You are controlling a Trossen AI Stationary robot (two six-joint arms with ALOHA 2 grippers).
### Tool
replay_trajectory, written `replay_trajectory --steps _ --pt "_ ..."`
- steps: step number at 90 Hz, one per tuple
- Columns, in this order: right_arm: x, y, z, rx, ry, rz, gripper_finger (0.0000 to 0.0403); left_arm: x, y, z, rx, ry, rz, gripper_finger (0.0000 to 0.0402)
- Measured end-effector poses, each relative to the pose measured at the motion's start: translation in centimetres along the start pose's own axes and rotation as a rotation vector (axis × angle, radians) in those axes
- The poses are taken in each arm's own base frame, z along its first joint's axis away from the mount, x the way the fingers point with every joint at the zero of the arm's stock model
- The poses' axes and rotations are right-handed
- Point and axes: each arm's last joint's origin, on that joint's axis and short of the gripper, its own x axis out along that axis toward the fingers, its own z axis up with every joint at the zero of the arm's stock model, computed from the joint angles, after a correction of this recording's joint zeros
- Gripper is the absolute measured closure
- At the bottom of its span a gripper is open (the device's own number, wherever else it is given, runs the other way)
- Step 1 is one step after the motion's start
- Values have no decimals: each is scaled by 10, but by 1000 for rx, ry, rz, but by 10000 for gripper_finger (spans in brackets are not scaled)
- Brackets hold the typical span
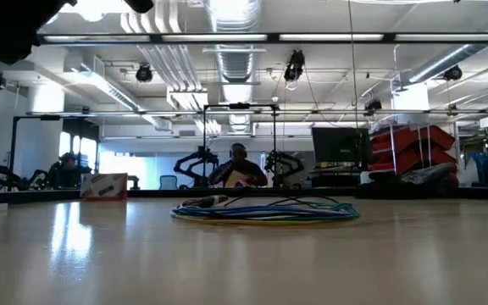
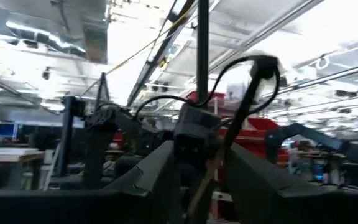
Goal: Ziptie cables
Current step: Put a zip tie on the cables
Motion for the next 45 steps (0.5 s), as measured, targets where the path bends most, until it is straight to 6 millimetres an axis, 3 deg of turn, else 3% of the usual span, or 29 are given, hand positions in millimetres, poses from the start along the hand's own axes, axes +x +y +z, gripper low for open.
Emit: replay_trajectory --steps 45 --pt "5 4 -1 15 -34 -22 401 0 0 5 -26 -37 -3 310"
